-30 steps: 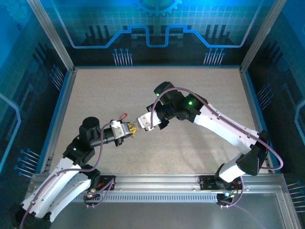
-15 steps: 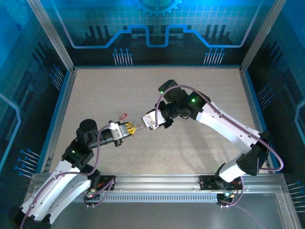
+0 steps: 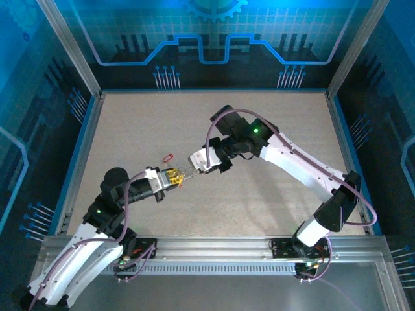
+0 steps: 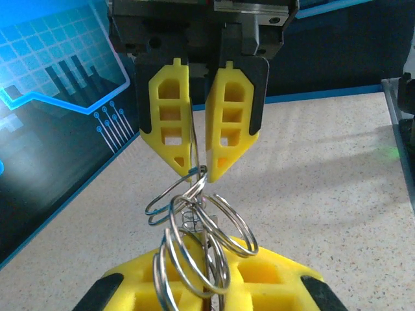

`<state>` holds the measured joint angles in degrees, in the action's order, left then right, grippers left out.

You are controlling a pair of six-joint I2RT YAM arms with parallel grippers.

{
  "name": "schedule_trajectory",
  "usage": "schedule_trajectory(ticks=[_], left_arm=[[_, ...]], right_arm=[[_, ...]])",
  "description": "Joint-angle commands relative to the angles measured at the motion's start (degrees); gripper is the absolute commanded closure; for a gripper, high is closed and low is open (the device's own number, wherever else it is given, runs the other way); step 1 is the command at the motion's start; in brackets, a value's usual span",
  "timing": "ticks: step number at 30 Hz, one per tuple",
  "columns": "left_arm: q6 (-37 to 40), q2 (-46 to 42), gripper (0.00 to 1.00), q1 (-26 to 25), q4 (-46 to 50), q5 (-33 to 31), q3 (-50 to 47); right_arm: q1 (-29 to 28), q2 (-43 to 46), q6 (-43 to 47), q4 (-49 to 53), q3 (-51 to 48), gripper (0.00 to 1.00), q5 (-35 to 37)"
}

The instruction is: Put the keys on the keyring

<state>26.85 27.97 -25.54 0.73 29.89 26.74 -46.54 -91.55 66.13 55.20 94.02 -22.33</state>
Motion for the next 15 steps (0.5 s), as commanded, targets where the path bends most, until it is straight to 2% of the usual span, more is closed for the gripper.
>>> schedule_trajectory(ticks=[1,3,4,5,6,7,8,9,11,15], left_arm=[[-1.4,-0.2,1.00,-0.3,-6.9,0.1,-0.2],[-1.5,0.4,1.00,-0.3,-7.0,0.2,-0.1],[-1.6,0.7,0.99,-0.3,-6.7,0.1,0.1],[-1.9,1.0,0.90,-0.3,-6.0,-0.1,0.4],[-2.2,1.0,0.75,-0.4,-5.1,-0.2,0.7],[-2.9,0.8,0.50,-0.3,-3.6,0.0,1.4],[-3.2,0.3,0.33,-0.4,-0.8,0.7,2.7],[-3.1,-0.1,0.25,-0.4,1.9,1.5,3.9],[-1.8,-1.5,0.18,-0.4,9.3,2.8,6.9],[4.9,-3.8,0.14,-0.5,21.0,4.1,9.2]], right_arm=[[-0.1,-1.1,0.1,5.2,2.5,0.90,-3.0],[-0.2,-1.3,0.7,6.4,3.4,1.00,-3.0],[-0.2,-1.1,1.1,6.6,3.3,1.00,-2.9],[-0.3,-0.5,1.6,6.4,3.0,1.00,-2.5],[-0.3,0.0,2.0,5.8,2.3,1.00,-2.0],[-0.3,1.1,2.8,4.7,1.1,1.00,-1.0],[-0.4,2.5,3.8,3.0,-0.5,1.00,0.2],[-0.4,3.8,5.0,1.6,-2.0,1.00,1.3],[-0.1,7.3,9.1,-1.8,-6.3,1.00,2.4],[2.4,14.0,20.8,-8.0,-15.8,1.00,-1.3]])
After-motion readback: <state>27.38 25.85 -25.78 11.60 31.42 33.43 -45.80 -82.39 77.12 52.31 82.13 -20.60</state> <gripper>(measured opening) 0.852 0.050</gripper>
